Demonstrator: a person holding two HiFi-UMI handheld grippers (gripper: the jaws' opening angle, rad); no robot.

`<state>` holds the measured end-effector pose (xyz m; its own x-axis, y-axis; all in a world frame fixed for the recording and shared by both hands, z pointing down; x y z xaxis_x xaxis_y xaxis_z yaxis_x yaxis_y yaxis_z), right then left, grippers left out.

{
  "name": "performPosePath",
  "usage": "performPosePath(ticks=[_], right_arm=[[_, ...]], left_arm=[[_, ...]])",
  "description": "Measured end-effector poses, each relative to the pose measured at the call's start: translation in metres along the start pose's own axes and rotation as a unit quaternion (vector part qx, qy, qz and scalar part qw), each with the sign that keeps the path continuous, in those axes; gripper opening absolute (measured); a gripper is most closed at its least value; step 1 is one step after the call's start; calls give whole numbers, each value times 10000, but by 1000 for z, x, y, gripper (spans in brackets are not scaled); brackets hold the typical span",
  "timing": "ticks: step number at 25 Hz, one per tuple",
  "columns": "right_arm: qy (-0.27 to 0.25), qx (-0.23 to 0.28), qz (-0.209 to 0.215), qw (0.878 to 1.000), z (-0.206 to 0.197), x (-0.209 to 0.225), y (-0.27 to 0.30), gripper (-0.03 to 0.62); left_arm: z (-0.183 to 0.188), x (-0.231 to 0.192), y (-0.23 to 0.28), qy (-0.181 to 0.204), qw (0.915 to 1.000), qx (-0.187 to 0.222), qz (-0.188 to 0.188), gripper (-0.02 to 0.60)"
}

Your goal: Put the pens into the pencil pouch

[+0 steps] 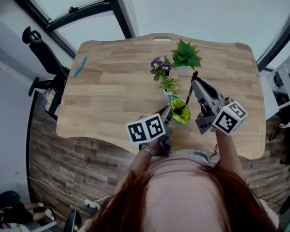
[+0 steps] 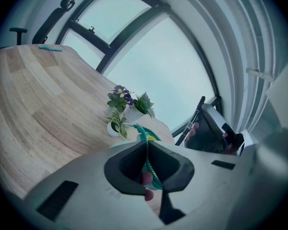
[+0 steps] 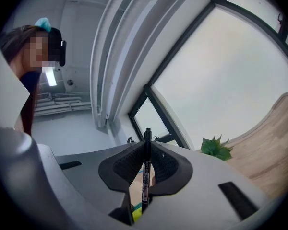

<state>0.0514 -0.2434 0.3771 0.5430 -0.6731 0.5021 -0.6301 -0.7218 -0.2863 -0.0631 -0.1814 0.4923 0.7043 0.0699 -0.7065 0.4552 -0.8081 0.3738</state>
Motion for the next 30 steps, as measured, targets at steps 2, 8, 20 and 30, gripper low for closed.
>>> performPosePath(ticks=[2, 8, 20, 30], right_arm=[[-129, -34, 119, 9998, -5, -3, 1, 38], [-572, -233, 342, 9975, -21, -5, 0, 38], [-743, -676, 432, 9940, -54, 0, -5, 38], [-952, -845, 406, 9910, -69, 2, -12, 40]], left_arm=[[0, 1, 0, -16, 10000, 8, 6, 12], [1, 1, 1, -25, 10000, 20, 25, 12], [1, 1, 0, -54, 9999, 69, 66, 12], [1, 1, -1, -100, 9999, 78, 50, 12]])
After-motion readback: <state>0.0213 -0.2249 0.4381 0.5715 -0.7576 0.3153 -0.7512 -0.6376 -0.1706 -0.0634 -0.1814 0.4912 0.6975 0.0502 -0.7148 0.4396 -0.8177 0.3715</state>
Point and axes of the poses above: the fingertips, and each gripper's own axes: y forward along the fingers, x to its right, z out of its top, the point moved 2 cm from there along -y, backward along the fingers, and after that the axes turned 11 degrees about x, right-handed, at the moved point
